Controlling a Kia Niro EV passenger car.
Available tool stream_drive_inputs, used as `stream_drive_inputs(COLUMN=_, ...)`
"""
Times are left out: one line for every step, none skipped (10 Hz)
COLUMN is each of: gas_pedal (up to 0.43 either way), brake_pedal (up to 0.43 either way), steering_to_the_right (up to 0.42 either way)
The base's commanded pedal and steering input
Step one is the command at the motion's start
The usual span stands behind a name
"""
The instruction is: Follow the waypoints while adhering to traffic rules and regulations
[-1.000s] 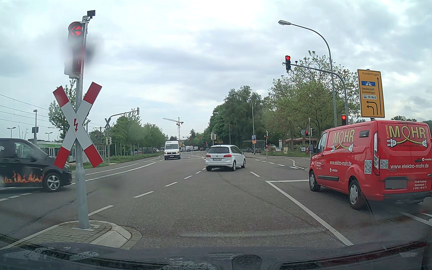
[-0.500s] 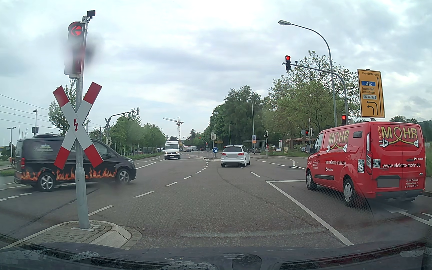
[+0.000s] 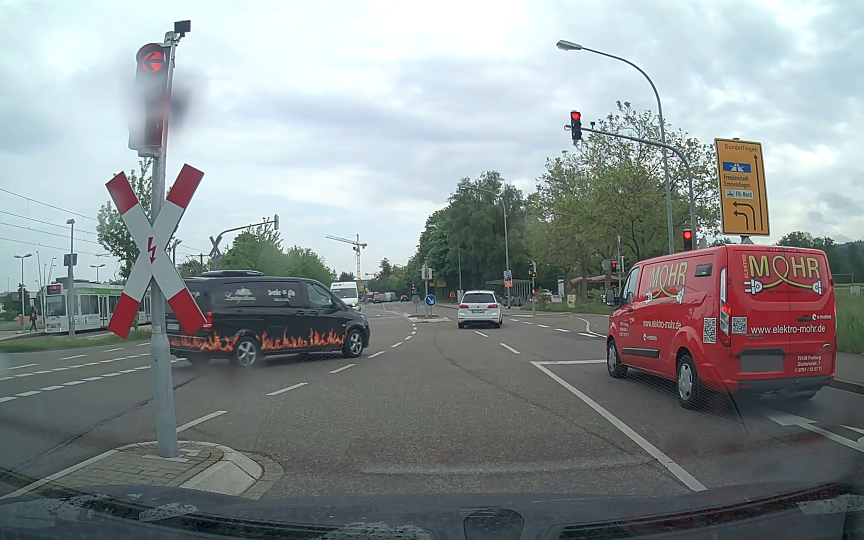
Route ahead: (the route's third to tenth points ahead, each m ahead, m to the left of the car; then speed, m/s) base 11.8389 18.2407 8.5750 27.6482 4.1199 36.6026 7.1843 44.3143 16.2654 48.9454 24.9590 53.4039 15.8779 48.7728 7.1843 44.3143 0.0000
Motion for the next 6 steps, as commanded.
stream_drive_inputs(gas_pedal=0.000, brake_pedal=0.201, steering_to_the_right=0.011)
stream_drive_inputs(gas_pedal=0.000, brake_pedal=0.201, steering_to_the_right=0.011)
stream_drive_inputs(gas_pedal=0.000, brake_pedal=0.201, steering_to_the_right=0.011)
stream_drive_inputs(gas_pedal=0.000, brake_pedal=0.201, steering_to_the_right=0.012)
stream_drive_inputs(gas_pedal=0.000, brake_pedal=0.201, steering_to_the_right=0.012)
stream_drive_inputs(gas_pedal=0.000, brake_pedal=0.201, steering_to_the_right=0.012)
